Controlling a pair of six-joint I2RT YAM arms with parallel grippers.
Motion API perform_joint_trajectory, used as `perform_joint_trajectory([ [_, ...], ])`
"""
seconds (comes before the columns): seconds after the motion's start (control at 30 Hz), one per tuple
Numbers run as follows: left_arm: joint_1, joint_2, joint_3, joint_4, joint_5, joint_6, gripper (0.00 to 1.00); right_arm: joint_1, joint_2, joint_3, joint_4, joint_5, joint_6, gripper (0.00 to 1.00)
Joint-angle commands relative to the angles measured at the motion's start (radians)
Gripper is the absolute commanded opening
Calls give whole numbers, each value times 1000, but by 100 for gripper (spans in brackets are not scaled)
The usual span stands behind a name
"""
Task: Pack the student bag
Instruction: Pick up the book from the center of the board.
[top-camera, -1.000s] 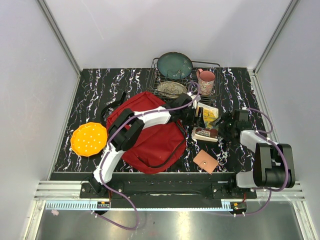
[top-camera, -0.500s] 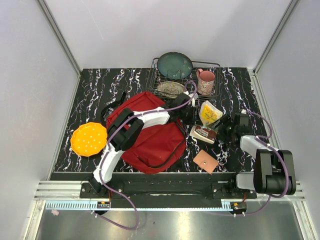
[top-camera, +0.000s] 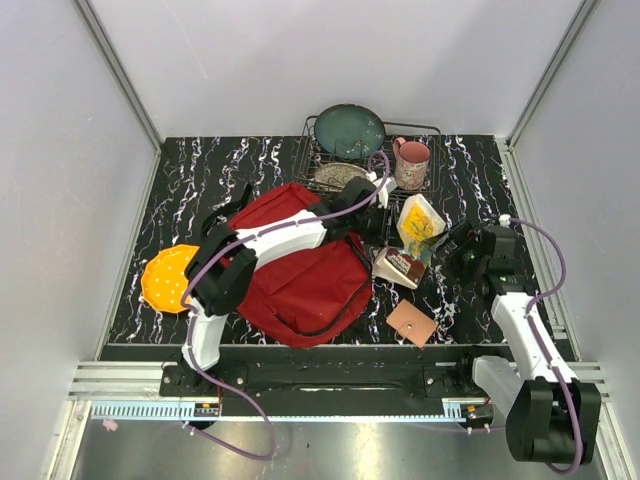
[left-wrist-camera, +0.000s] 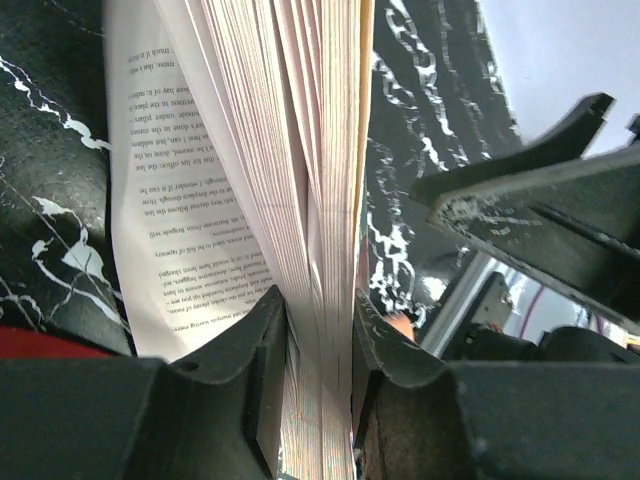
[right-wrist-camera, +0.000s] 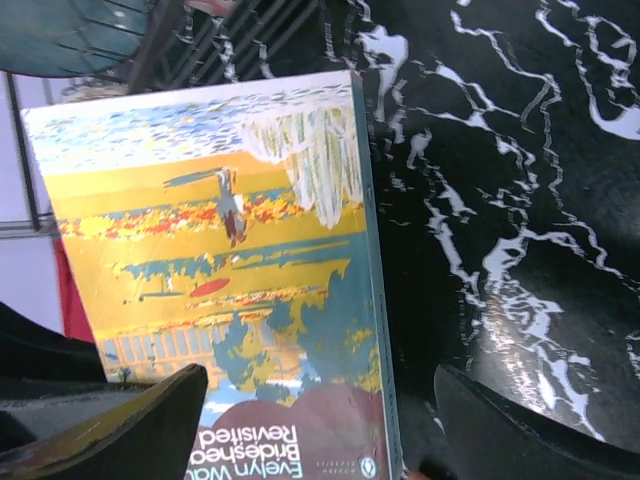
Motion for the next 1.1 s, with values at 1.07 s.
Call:
perform_joint_trajectory([
  [1.07, 58, -597, -376, 506, 205, -60, 0, -19, -70, 187, 119, -491, -40, 100],
])
